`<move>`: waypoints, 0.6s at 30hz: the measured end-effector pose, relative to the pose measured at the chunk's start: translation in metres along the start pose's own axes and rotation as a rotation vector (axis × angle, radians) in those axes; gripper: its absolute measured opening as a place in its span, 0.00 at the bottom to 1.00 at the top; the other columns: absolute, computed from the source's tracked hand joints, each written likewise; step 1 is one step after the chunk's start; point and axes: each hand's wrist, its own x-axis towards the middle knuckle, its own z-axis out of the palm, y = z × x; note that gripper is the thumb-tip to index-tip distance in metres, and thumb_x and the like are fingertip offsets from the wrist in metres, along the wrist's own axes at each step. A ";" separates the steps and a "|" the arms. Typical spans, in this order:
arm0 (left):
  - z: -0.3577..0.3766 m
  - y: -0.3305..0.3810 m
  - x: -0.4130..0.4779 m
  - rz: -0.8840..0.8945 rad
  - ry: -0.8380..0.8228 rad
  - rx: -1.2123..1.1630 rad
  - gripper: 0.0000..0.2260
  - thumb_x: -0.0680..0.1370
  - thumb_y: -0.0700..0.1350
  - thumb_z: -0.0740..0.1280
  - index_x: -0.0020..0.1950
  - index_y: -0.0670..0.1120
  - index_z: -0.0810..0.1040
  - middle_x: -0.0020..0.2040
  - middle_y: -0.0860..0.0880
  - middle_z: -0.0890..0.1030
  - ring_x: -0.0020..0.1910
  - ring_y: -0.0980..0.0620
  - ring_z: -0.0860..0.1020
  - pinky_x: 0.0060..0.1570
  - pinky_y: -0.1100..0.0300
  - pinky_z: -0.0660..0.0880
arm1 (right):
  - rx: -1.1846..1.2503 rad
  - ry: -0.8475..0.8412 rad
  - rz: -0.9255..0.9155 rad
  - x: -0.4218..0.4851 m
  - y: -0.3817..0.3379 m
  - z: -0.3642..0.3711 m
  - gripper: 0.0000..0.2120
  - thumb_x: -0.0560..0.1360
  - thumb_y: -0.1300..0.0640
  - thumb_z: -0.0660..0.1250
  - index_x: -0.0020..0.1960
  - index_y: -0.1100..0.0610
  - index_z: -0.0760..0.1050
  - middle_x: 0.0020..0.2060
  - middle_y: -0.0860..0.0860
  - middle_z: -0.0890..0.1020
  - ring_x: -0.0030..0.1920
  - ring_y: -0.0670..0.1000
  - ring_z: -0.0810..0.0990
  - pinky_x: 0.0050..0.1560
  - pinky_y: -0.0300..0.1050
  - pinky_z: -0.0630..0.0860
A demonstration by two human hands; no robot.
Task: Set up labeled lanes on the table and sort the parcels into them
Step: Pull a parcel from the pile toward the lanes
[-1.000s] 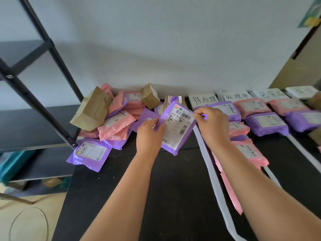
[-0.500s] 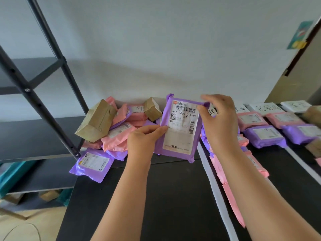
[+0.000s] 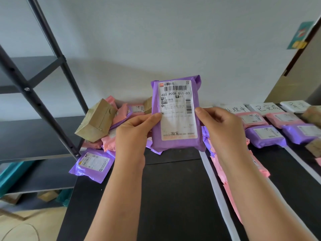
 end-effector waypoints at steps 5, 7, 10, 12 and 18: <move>-0.004 0.008 0.000 -0.004 -0.011 -0.032 0.05 0.71 0.40 0.76 0.43 0.39 0.84 0.46 0.42 0.86 0.53 0.34 0.81 0.57 0.40 0.78 | -0.022 0.007 -0.022 -0.001 -0.007 0.001 0.10 0.77 0.52 0.70 0.40 0.57 0.82 0.35 0.45 0.85 0.38 0.46 0.83 0.40 0.45 0.78; -0.005 0.010 0.001 0.003 -0.012 -0.023 0.05 0.71 0.40 0.77 0.42 0.40 0.84 0.46 0.42 0.86 0.52 0.35 0.82 0.56 0.42 0.79 | -0.034 0.006 -0.025 -0.002 -0.009 0.002 0.10 0.77 0.52 0.70 0.40 0.56 0.82 0.35 0.45 0.85 0.39 0.47 0.83 0.41 0.47 0.79; -0.005 0.011 0.000 0.006 -0.021 -0.021 0.05 0.71 0.40 0.76 0.38 0.42 0.82 0.45 0.42 0.86 0.51 0.36 0.83 0.53 0.45 0.80 | -0.043 -0.006 -0.022 -0.002 -0.012 0.002 0.11 0.77 0.52 0.69 0.40 0.56 0.81 0.36 0.46 0.85 0.40 0.48 0.84 0.42 0.49 0.80; -0.005 0.011 0.001 -0.007 -0.028 -0.030 0.05 0.71 0.40 0.76 0.40 0.41 0.83 0.45 0.42 0.86 0.50 0.37 0.83 0.51 0.47 0.81 | -0.030 0.000 -0.012 -0.002 -0.013 0.001 0.11 0.77 0.52 0.69 0.39 0.56 0.81 0.35 0.46 0.85 0.39 0.50 0.83 0.40 0.47 0.78; -0.002 0.010 0.004 -0.141 -0.016 -0.064 0.05 0.72 0.39 0.75 0.40 0.43 0.81 0.42 0.43 0.86 0.45 0.42 0.85 0.51 0.46 0.78 | -0.071 -0.034 0.029 0.000 -0.009 0.001 0.16 0.78 0.50 0.68 0.37 0.61 0.76 0.33 0.50 0.82 0.35 0.49 0.80 0.34 0.42 0.72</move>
